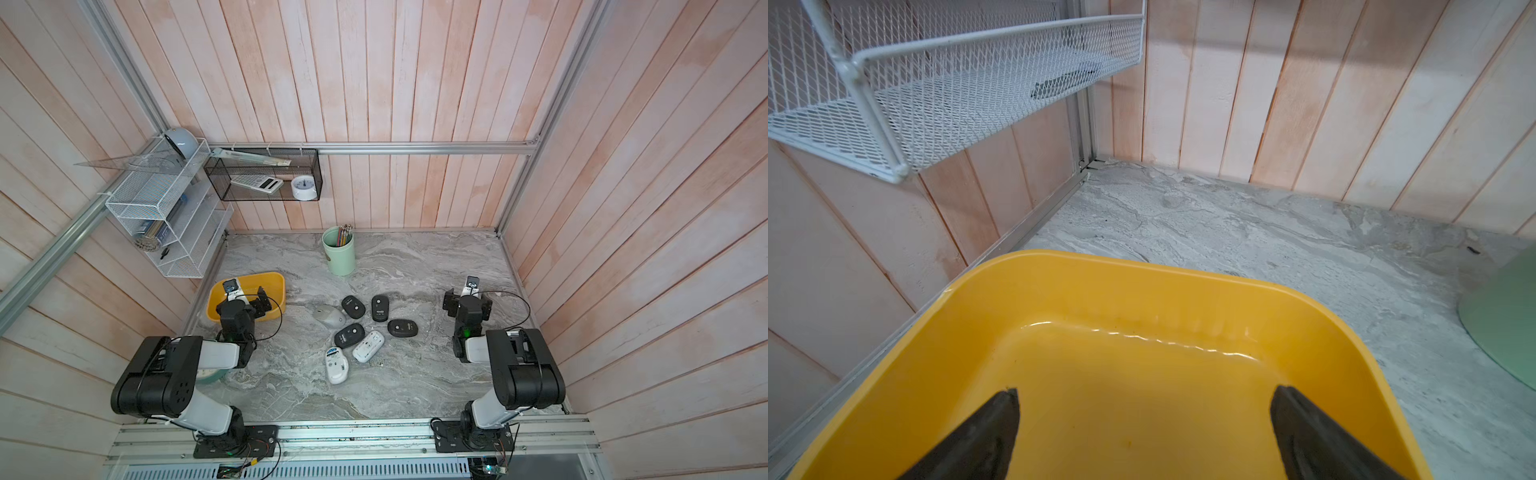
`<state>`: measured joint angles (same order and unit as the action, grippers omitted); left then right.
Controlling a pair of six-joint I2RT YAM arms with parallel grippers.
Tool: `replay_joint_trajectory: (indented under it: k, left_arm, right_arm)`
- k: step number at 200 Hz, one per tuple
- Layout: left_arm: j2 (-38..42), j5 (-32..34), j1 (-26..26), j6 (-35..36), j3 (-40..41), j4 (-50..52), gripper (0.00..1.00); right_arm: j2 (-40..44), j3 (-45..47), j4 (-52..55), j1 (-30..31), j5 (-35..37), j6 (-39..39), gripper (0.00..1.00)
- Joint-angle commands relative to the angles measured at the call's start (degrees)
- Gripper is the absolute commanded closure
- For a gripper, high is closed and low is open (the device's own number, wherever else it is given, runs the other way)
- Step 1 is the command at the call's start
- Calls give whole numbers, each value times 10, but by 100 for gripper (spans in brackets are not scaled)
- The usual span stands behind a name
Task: Put the mouse in the storage box
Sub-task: Move the storage box to the center of the board.
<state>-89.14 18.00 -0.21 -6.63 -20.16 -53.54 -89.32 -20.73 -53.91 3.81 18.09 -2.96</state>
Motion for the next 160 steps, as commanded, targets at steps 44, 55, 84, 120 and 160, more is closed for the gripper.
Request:
replay_joint_trajectory:
  k: [44, 55, 84, 120, 160]
  left_arm:
    - [-2, -6, 0, 5, -7, -3, 0]
    - [-2, -6, 0, 5, -6, -3, 0]
    - [-1, -6, 0, 5, -7, -3, 0]
    - [-1, -5, 0, 6, -6, -3, 0]
    - [44, 5, -14, 18, 59, -90, 0]
  right_arm:
    - [-2, -5, 1, -3, -4, -3, 2]
    - [-2, -5, 1, -3, -4, -3, 2]
    - [-2, -5, 1, -3, -4, -3, 2]
    - [-2, -5, 1, -3, -4, -3, 2]
    - [4, 12, -25, -2, -68, 21, 2]
